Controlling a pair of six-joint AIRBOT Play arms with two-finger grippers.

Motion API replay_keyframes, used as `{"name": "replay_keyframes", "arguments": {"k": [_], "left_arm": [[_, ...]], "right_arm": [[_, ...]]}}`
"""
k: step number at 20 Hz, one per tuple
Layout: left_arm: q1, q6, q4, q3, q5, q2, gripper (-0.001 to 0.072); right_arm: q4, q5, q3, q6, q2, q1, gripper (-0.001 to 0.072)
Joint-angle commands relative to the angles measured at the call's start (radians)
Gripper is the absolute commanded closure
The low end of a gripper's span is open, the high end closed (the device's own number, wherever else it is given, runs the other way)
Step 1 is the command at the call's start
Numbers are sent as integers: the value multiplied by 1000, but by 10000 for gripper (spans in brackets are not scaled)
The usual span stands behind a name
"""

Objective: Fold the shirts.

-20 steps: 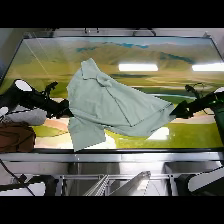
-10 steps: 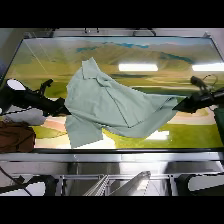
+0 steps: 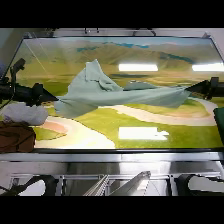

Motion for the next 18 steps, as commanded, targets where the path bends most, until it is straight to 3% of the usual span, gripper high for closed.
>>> {"name": "replay_keyframes", "arguments": {"k": [1,6,11,14,15,18], "left_arm": [[-33,2,23,5,-57,-70,682],[-95,2,24,5,-21,-214,683],[-55,3,53,5,41,-298,683],[2,15,48,5,95,-302,683],[19,16,49,5,105,-303,683],[47,44,49,5,92,-302,683]], "right_arm": [[-66,-34,-2,30,-67,57,693],[-68,-148,-2,33,-214,102,693],[-67,-215,-2,22,-298,76,685],[-59,-266,5,23,-296,40,465],[-69,-258,5,23,-296,24,352],[-247,-190,-35,23,-287,4,328]]}}
